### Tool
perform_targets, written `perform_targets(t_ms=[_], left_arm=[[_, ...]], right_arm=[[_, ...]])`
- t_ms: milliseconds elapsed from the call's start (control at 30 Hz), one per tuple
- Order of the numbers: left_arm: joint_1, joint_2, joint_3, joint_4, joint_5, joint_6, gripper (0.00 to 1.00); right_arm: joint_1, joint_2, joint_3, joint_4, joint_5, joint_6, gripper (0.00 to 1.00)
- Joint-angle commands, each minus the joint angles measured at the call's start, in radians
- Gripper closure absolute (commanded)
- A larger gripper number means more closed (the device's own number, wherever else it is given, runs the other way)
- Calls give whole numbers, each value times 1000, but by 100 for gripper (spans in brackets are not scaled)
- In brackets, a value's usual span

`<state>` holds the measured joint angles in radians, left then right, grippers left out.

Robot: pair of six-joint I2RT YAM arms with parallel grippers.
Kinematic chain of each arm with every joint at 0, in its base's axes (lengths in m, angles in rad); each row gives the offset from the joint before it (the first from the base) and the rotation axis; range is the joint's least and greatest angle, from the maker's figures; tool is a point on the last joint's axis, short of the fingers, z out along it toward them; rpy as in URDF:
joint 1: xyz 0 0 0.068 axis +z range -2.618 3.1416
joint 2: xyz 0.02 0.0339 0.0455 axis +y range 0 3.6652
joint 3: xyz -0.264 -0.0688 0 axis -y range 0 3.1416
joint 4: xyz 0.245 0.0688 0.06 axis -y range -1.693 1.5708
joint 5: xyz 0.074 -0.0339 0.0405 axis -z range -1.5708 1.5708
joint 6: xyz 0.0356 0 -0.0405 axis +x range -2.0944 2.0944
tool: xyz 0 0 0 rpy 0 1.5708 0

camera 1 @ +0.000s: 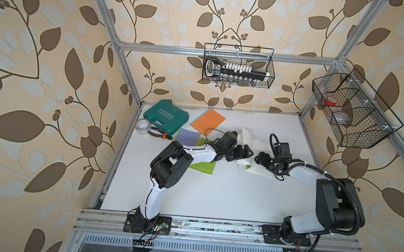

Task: Close the notebook
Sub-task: Close the notebook at the center of the board.

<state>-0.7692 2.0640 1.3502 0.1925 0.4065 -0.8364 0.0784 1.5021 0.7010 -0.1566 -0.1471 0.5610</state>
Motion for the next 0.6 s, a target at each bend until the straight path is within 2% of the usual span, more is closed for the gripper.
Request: perform_targets(t_ms=[0, 567], left_arm=[[-15, -32, -12, 85, 55, 27, 1], [-17, -122, -29, 107, 74, -1, 1]], right_arm=[[20, 56, -43, -104, -86, 37, 11], [20, 67, -34, -90, -106, 38, 12]])
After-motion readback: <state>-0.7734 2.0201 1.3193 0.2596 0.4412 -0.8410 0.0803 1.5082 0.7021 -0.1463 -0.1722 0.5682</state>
